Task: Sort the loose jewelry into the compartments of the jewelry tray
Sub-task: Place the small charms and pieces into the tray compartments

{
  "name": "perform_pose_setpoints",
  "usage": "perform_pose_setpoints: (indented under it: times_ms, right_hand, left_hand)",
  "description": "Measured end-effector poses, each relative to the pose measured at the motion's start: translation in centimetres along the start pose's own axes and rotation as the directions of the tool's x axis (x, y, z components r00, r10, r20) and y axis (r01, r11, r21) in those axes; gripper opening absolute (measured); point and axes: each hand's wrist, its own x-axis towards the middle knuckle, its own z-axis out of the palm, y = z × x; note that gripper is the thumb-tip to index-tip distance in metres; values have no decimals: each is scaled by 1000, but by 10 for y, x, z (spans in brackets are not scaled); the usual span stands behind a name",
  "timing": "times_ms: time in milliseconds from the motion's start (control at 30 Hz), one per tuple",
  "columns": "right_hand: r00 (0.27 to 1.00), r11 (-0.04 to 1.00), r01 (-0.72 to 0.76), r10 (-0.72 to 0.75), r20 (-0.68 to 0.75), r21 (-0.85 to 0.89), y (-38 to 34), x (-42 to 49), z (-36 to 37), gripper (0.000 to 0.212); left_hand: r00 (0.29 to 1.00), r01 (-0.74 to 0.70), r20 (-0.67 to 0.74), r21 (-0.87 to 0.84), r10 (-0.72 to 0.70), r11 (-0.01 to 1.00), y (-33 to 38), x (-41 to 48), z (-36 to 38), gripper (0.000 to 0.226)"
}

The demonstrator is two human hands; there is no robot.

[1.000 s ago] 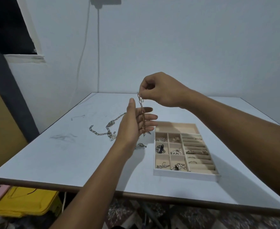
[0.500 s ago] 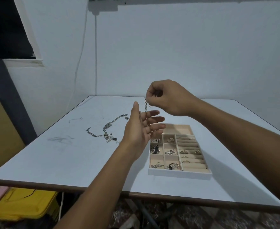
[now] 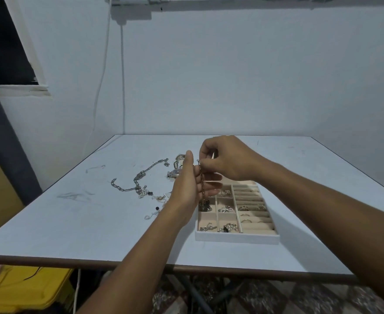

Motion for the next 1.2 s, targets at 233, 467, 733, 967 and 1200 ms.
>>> perform_pose_setpoints:
  times_ms: [233, 467, 733, 967, 1200]
  right_hand:
    - [1000, 1000, -17, 17, -4, -4, 9, -5, 11, 3]
    - [999, 999, -43, 43, 24, -5, 16, -10, 17, 11]
    - [997, 998, -70, 70, 13, 4, 24, -18, 16, 13]
    - [993, 991, -108, 111, -33, 82, 33, -26, 18, 10]
    - [986, 980, -153, 141, 93, 129, 29, -23, 38, 6]
  left_hand:
    - [1000, -1, -9, 102, 2, 995, -4, 5, -1, 76]
    - [1000, 5, -3, 137, -5, 991, -7, 10, -1, 70]
    - [1000, -5, 27, 159, 1, 987, -8, 12, -4, 72]
    - [1000, 3, 13, 150, -5, 989, -3, 9, -15, 68]
    - [976, -98, -146, 371, 162, 924, 12, -8, -74, 33]
